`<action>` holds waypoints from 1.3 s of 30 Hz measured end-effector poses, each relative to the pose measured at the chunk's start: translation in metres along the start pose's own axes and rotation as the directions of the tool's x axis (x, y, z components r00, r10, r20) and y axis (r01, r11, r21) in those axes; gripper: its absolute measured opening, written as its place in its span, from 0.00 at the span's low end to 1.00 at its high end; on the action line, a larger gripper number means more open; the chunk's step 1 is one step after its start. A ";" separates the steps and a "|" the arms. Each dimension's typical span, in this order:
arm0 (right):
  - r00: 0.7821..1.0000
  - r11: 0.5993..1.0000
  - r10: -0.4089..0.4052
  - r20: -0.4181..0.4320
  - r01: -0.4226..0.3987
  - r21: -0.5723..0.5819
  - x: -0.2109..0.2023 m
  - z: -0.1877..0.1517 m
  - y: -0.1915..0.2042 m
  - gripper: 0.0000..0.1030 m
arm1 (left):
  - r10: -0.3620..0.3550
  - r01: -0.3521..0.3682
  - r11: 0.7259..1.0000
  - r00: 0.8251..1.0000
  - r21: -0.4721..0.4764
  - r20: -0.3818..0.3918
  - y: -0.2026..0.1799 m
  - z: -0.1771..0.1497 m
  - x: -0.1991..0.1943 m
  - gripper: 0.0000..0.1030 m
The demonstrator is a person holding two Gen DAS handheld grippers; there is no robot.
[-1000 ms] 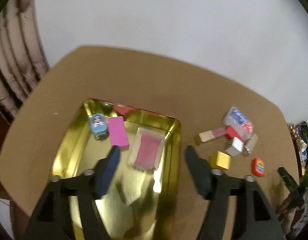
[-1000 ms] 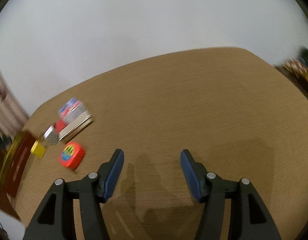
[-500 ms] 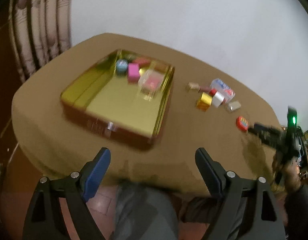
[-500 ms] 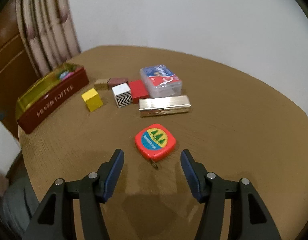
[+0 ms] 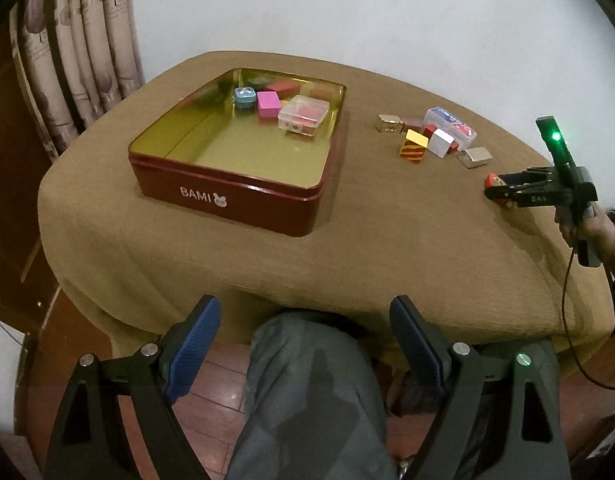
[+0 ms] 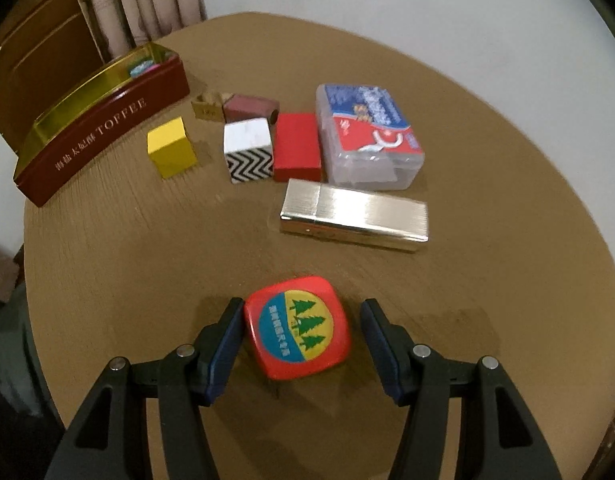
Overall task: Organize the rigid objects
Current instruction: 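Grasp the red tape measure with the right gripper and drop it in tray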
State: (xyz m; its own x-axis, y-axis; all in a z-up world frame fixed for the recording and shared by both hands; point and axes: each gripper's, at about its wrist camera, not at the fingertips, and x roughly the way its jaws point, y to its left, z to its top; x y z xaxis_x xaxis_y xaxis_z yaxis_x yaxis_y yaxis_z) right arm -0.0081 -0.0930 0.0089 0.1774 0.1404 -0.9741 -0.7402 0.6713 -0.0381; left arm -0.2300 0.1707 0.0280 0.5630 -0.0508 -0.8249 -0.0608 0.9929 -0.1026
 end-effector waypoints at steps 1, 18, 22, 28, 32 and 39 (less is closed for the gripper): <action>1.000 1.000 0.005 0.005 -0.005 0.000 0.000 -0.002 0.002 0.53 | -0.001 0.001 1.000 1.000 0.001 0.000 -0.001 0.001 0.000 0.81; 0.939 0.959 0.284 0.196 -0.280 -0.049 -0.084 0.118 0.151 0.48 | 0.065 -0.061 0.996 0.996 -0.068 0.061 0.024 0.003 -0.022 0.86; 0.940 0.944 0.317 0.128 -0.301 -0.133 -0.045 0.177 0.218 0.48 | 0.096 -0.088 0.993 0.990 -0.075 0.101 0.034 0.004 -0.032 0.87; 0.961 0.946 0.278 0.001 -0.273 -0.174 0.041 0.223 0.273 0.48 | 0.142 -0.135 0.989 0.981 -0.058 0.131 0.043 0.005 -0.037 0.92; 0.972 0.953 0.235 -0.025 -0.236 -0.189 0.067 0.243 0.282 0.48 | 0.118 -0.114 0.992 0.989 -0.051 0.094 0.045 0.004 -0.028 0.92; 0.992 0.967 0.118 -0.039 -0.124 -0.223 0.091 0.262 0.291 0.48 | 0.088 -0.085 0.995 0.995 -0.060 0.052 0.049 0.003 -0.019 0.92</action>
State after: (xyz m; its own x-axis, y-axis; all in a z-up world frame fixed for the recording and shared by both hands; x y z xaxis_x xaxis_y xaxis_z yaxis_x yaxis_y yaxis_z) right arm -0.0374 0.3061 -0.0327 0.0631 0.1900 -0.9798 -0.8823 0.4694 0.0342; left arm -0.2414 0.2206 0.0400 0.5973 0.0428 -0.8009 -0.1582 0.9852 -0.0653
